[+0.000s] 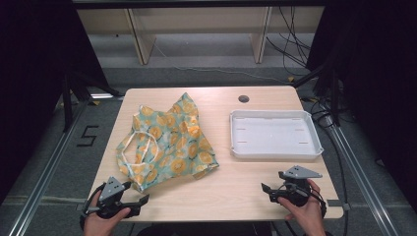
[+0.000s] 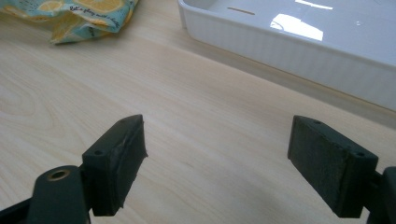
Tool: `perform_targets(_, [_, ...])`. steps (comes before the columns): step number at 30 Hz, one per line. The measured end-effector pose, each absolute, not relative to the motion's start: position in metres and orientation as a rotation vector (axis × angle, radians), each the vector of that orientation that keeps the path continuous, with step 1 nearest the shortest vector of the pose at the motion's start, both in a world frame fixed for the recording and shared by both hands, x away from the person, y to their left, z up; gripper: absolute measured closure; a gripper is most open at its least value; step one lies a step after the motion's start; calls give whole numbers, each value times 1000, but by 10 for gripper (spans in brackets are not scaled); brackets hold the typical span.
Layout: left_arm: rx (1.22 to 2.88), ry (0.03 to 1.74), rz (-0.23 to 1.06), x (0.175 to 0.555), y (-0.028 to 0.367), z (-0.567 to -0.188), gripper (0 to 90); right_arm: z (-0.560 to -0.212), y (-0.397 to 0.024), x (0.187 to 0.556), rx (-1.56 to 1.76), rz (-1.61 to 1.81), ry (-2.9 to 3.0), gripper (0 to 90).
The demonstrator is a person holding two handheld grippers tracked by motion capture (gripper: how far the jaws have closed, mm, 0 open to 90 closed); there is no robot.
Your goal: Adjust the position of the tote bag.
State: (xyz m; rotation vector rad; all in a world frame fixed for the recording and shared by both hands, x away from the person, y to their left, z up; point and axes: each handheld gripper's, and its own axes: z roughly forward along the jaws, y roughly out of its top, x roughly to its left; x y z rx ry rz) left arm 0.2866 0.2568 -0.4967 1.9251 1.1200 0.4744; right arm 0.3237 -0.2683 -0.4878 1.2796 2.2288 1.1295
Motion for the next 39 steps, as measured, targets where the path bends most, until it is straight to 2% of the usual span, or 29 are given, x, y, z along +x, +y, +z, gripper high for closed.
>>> perform_targets(11, [1921, 1052, 480, 293, 241, -490, 160, -489, -268, 325, 1245, 1121, 2226, 203])
perform_targets(18, [2000, 948, 552, 307, 221, -481, 175, -490, -267, 325, 1242, 1121, 2238, 205])
perform_targets(24, [2105, 878, 559, 325, 206, -482, 210, -491, -266, 325, 1249, 1120, 2259, 210])
perform_targets(25, [2094, 910, 551, 326, 204, -484, 228, -491, -266, 325, 1255, 1118, 2257, 210])
perform_targets(27, [2124, 908, 555, 330, 205, -486, 311, -492, -265, 325, 1250, 1128, 2258, 212])
perform_targets(28, [2132, 902, 529, 333, 206, -489, 311, -492, -265, 325, 1244, 1131, 2265, 214])
perform_targets(29, [2164, 887, 516, 335, 206, -492, 450, -492, -264, 326, 1233, 1133, 2272, 217])
perform_targets(30, [2164, 887, 516, 335, 206, -492, 529, -492, -264, 326, 1233, 1133, 2272, 217])
perform_targets(31, [2169, 891, 515, 336, 204, -495, 529, -492, -263, 325, 1252, 1134, 2267, 219])
perform_targets(33, [2196, 852, 517, 336, 202, -498, 703, -492, -263, 325, 1229, 1136, 2271, 220])
perform_targets(35, [2256, 779, 537, 335, 197, -499, 815, -492, -263, 325, 1223, 1135, 2282, 220])
perform_targets(39, [2277, 707, 528, 335, 187, -501, 871, -492, -263, 325, 1226, 1138, 2286, 220])
